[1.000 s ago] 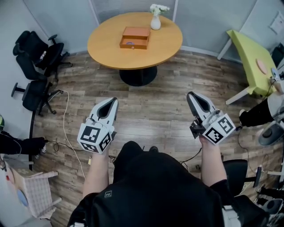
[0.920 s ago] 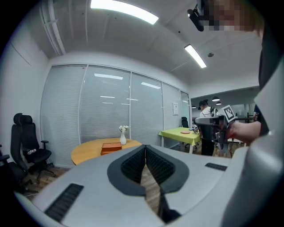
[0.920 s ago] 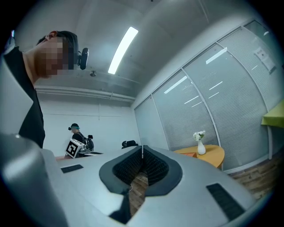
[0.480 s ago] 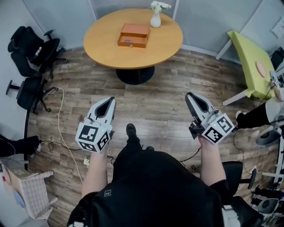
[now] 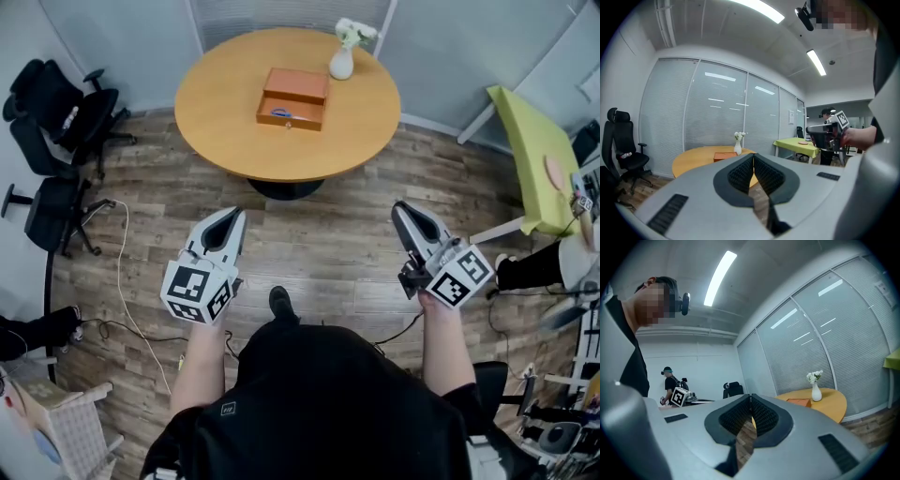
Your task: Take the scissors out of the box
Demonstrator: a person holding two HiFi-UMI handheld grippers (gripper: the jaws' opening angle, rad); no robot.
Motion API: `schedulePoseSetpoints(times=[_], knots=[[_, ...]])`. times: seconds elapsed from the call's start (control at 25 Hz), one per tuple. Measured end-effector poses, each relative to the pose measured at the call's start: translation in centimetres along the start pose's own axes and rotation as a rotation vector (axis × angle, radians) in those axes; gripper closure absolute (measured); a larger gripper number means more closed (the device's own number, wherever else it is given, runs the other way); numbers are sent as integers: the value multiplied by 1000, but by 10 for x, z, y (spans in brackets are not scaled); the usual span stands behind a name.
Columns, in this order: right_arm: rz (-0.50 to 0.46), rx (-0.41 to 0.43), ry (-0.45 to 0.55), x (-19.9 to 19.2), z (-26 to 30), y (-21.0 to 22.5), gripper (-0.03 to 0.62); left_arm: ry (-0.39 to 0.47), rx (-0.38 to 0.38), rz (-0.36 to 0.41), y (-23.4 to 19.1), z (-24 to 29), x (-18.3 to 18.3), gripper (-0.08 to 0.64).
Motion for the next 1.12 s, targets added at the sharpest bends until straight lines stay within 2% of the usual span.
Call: schedulePoseSetpoints(times=[0.32,0.6,0.88,1.12], knots=[[-34,24,-17,11,89,6,554,12,-1,4,-77,25,10,545],[-25,28,-32,12,122,23,554,-3,-6,-5,-106,44,12,545],[12,57,-31,10,155,72,554,-23,8,-2,-121,88,15,546],[63,102,-45,8,203,145,554,-61,66,-15,-147,149,18,545]])
Point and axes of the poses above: the fingertips, and each gripper's own axes: z forward along the fingers, y to its right, x out of its top, the point moved 6 cm from there along -z, backward along the fingers, and after that the axes turned 1 degree about y, right-handed, at the moved point
